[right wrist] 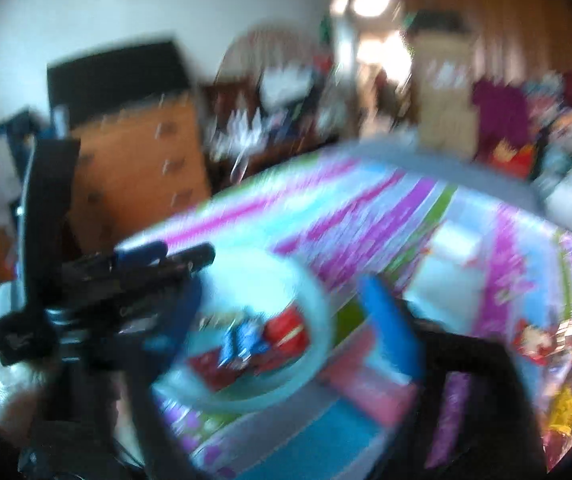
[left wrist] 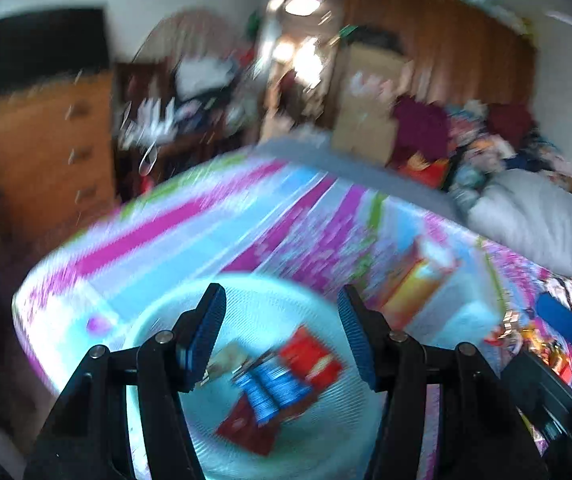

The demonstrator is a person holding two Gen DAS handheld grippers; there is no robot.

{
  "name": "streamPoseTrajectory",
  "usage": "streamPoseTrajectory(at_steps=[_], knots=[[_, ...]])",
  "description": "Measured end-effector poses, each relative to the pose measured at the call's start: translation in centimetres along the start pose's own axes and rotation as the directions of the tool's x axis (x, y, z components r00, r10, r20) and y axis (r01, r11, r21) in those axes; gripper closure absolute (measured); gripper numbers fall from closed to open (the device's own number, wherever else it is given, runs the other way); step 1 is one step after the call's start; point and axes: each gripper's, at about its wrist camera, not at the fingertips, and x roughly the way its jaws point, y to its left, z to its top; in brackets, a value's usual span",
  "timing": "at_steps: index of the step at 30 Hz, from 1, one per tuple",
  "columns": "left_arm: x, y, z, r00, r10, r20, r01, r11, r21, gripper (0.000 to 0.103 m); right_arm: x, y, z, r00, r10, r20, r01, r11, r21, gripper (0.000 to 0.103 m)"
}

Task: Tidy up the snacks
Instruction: 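Move both tools back toward the snack heap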

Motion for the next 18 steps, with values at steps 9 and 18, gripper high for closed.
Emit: streamPoseTrajectory(at_steps=[9,18], knots=[[-5.0,-13.2,-1.3,0.95,-0.312,0.028,0.297,0.925,0.237,0.022,-9.7,-11.9,-7.2,0.952,-0.283,-0.118,0.293,0.952,0.084,0.001],[-1.0,-27.2,-11.0,0.797,-0.474,-0.375,0.592,0.739,0.322,0.022,-19.4,-27.2,-19.9,0.772,-0.388,-0.504,0.578,0.758,0.302,0.033]])
